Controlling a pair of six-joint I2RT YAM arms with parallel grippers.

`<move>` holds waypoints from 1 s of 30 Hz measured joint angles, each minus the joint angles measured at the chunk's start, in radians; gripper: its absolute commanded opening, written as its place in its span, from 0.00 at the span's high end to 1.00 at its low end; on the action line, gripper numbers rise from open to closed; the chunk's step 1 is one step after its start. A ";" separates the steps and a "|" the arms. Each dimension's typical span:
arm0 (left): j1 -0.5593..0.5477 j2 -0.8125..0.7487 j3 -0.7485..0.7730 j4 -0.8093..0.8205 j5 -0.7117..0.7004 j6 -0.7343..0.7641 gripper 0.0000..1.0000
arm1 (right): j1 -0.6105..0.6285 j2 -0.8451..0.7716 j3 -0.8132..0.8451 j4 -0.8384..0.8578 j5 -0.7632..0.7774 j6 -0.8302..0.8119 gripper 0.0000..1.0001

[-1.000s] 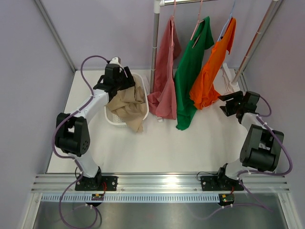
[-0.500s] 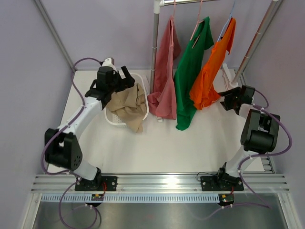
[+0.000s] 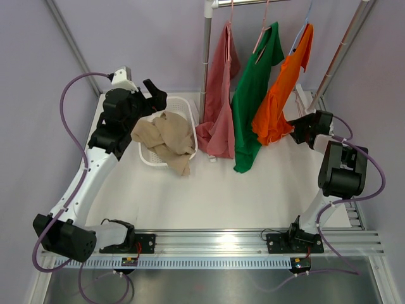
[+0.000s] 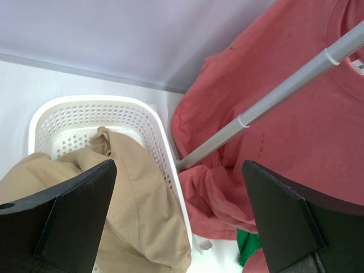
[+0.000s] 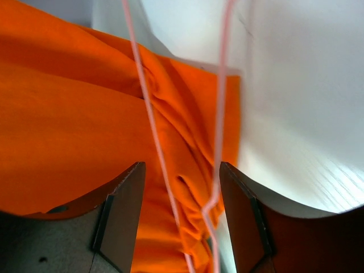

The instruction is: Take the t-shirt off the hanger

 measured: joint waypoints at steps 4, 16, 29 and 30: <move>0.000 0.000 0.000 -0.030 -0.009 0.015 0.01 | 0.008 -0.038 -0.067 -0.005 0.024 -0.003 0.36; 0.000 0.003 0.000 -0.038 -0.010 0.019 0.01 | 0.024 -0.045 -0.068 0.008 0.047 -0.011 0.40; 0.000 0.004 0.000 -0.038 -0.016 0.028 0.01 | 0.024 0.019 -0.026 0.009 0.053 -0.008 0.48; 0.000 0.005 0.000 -0.038 -0.016 0.028 0.01 | 0.024 0.021 -0.026 0.010 0.054 -0.006 0.49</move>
